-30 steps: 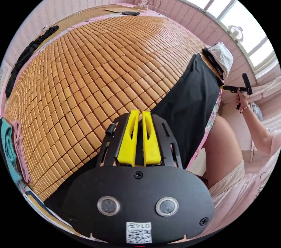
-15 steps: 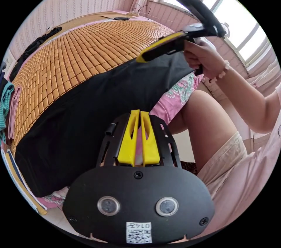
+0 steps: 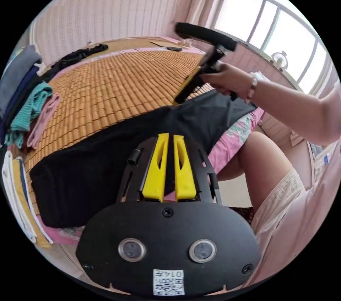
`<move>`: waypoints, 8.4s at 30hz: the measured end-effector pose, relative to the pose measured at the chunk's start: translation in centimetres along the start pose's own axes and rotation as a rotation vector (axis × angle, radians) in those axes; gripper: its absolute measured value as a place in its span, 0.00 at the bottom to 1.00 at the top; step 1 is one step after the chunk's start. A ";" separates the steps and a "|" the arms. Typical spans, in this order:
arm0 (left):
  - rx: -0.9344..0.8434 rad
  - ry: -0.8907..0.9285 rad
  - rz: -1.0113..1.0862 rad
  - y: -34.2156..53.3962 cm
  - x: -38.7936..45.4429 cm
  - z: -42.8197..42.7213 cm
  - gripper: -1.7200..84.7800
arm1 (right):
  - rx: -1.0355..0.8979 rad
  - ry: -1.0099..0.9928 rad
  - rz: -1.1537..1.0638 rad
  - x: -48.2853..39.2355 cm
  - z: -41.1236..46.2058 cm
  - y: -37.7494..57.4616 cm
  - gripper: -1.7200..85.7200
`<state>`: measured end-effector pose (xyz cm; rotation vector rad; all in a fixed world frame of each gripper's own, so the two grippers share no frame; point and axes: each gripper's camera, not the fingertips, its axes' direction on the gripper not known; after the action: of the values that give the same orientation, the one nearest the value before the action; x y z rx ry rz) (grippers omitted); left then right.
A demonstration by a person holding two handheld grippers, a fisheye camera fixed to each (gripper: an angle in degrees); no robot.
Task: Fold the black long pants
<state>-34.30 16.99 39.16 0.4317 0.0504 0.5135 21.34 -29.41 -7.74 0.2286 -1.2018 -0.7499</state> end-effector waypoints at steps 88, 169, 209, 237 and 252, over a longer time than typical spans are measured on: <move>-0.312 0.165 0.219 -2.4 17.5 14.2 0.11 | 0.382 0.308 1.144 16.0 -8.8 54.8 0.11; 0.152 0.620 0.680 -39.4 46.6 14.8 0.01 | 1.295 0.145 0.471 1.1 -14.5 70.6 0.05; -0.124 0.268 -0.303 3.6 -1.8 6.0 0.08 | 0.296 0.044 -0.159 -22.1 10.6 14.8 0.03; -0.050 0.272 -0.351 5.7 -3.4 -0.6 0.07 | 0.207 0.047 -0.310 -20.5 11.9 6.6 0.11; -0.157 0.079 -0.132 3.9 4.2 0.9 0.05 | 0.155 0.083 0.127 -7.1 12.8 -5.6 0.09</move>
<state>-32.31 21.72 41.86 0.2524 0.1128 0.4009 6.36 -26.25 -11.38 0.3052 -1.1846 -0.5324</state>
